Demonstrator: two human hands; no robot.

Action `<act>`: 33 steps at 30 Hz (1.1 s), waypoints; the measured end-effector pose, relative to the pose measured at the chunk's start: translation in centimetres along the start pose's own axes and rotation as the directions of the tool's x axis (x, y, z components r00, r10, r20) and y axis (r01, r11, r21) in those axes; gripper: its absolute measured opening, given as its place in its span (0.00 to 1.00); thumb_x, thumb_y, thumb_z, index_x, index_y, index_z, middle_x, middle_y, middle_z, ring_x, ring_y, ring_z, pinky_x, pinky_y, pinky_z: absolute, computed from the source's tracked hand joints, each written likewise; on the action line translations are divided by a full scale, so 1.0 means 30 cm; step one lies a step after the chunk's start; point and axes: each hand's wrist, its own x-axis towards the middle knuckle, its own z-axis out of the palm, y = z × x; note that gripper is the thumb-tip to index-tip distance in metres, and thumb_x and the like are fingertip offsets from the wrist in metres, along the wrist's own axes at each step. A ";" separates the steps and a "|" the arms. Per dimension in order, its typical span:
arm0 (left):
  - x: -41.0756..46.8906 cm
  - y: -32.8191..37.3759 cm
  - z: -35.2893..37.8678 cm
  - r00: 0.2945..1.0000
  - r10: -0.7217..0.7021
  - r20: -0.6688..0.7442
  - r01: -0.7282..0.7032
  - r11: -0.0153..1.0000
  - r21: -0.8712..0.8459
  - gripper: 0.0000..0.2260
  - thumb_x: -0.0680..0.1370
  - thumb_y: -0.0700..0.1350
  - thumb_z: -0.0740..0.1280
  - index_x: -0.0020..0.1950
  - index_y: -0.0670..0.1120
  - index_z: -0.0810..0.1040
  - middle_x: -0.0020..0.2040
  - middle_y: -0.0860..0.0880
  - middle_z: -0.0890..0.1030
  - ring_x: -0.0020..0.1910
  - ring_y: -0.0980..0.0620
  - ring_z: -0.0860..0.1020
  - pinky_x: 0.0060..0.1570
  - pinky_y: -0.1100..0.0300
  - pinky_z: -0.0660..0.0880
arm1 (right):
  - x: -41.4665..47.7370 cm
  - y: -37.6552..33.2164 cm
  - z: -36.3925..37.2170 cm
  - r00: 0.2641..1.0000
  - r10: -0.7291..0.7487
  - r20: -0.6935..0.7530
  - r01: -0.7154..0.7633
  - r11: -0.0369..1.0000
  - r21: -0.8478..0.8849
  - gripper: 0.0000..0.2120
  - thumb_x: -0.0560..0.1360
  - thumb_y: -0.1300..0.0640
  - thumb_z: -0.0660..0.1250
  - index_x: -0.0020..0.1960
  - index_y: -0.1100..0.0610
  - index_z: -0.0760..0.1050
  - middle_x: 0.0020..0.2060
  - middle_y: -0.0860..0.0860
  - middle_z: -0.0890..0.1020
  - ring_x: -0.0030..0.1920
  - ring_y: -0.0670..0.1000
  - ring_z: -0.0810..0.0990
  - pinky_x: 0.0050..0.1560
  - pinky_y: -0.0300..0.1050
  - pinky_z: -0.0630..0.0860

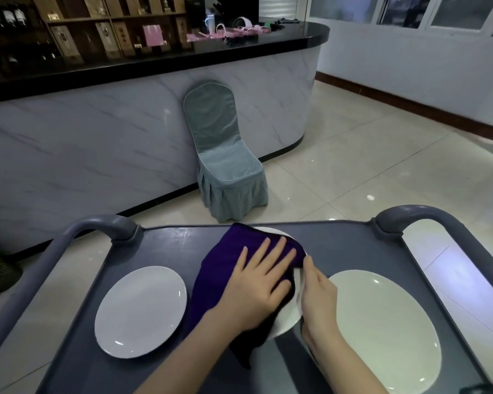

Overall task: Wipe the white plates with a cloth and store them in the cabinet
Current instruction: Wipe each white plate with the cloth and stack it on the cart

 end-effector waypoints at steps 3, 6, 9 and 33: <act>0.035 -0.075 -0.018 0.993 -0.119 0.010 0.118 0.991 0.064 0.25 0.83 0.57 0.49 0.79 0.60 0.43 0.79 0.58 0.38 0.78 0.54 0.38 0.76 0.49 0.38 | 0.024 -0.055 -0.012 0.999 -0.038 -0.038 0.038 0.999 -0.012 0.26 0.80 0.47 0.65 0.40 0.71 0.70 0.33 0.53 0.72 0.36 0.50 0.68 0.39 0.46 0.67; 0.001 -0.098 -0.022 0.989 -0.147 0.023 0.144 0.982 0.120 0.26 0.83 0.57 0.46 0.78 0.60 0.39 0.79 0.58 0.38 0.78 0.53 0.37 0.76 0.49 0.36 | 0.058 -0.112 -0.031 0.992 -0.098 -0.080 0.097 0.995 -0.018 0.22 0.80 0.47 0.65 0.33 0.60 0.67 0.30 0.52 0.68 0.35 0.51 0.66 0.39 0.45 0.65; -0.082 -0.042 0.000 0.993 -0.075 0.089 0.078 0.996 -0.034 0.24 0.80 0.59 0.39 0.75 0.66 0.35 0.77 0.64 0.34 0.77 0.57 0.33 0.71 0.53 0.26 | 0.088 -0.122 -0.044 0.989 -0.082 -0.127 0.084 0.996 0.011 0.18 0.80 0.47 0.64 0.37 0.58 0.70 0.35 0.54 0.68 0.37 0.53 0.66 0.42 0.48 0.65; 0.136 -0.119 -0.165 0.997 -0.051 -0.058 0.011 0.842 -0.539 0.09 0.70 0.66 0.67 0.37 0.64 0.72 0.34 0.61 0.77 0.34 0.61 0.74 0.33 0.66 0.67 | 0.016 -0.243 -0.109 0.733 -0.369 0.572 0.646 0.641 -0.414 0.21 0.80 0.54 0.66 0.33 0.33 0.76 0.32 0.33 0.80 0.35 0.36 0.77 0.38 0.29 0.68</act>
